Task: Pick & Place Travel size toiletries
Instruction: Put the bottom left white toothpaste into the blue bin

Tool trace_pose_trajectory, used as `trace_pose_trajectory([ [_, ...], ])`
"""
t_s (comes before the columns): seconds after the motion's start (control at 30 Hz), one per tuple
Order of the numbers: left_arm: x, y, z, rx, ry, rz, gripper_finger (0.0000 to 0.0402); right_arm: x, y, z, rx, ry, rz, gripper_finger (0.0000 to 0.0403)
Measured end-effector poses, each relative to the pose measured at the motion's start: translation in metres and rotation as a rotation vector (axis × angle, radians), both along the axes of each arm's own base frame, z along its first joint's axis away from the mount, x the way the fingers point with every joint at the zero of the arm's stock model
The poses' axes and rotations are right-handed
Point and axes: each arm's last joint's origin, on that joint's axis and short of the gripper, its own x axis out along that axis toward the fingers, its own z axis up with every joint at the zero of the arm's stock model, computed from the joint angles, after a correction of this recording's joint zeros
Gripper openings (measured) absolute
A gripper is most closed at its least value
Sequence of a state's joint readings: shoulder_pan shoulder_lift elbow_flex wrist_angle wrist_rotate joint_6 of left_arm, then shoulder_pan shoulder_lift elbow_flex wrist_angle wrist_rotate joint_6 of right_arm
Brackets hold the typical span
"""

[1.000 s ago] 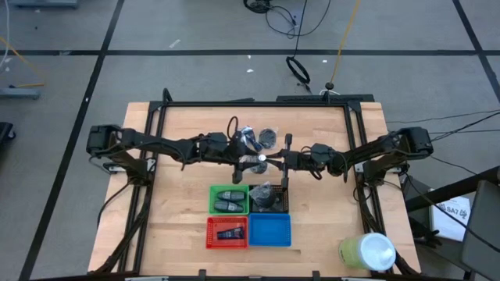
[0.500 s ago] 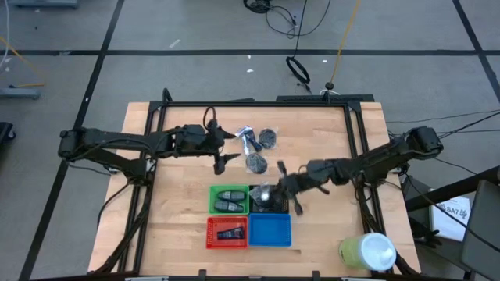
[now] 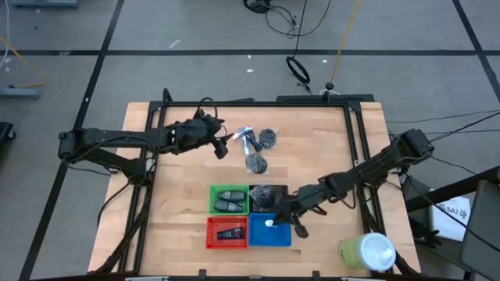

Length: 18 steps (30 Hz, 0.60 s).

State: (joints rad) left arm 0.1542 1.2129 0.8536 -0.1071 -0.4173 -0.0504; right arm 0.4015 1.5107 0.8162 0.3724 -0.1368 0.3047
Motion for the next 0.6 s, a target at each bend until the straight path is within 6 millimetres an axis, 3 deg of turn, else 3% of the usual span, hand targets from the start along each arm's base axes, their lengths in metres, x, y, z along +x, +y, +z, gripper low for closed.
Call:
trace_pose_trajectory([
  [0.2, -0.002, 0.0, -0.004, -0.033, 0.022, 0.021, 0.0278, 0.003, 0.008, -0.02, 0.012, 0.08, 0.025, 0.0],
  [0.33, -0.003, 0.0, -0.005, -0.043, 0.032, 0.025, 0.0279, 0.002, 0.012, -0.022, 0.012, 0.091, 0.031, 0.0003],
  [0.6, -0.003, 0.0, -0.005, -0.055, 0.03, 0.031, 0.0265, 0.0, 0.016, -0.022, 0.009, 0.089, 0.048, 0.0053],
])
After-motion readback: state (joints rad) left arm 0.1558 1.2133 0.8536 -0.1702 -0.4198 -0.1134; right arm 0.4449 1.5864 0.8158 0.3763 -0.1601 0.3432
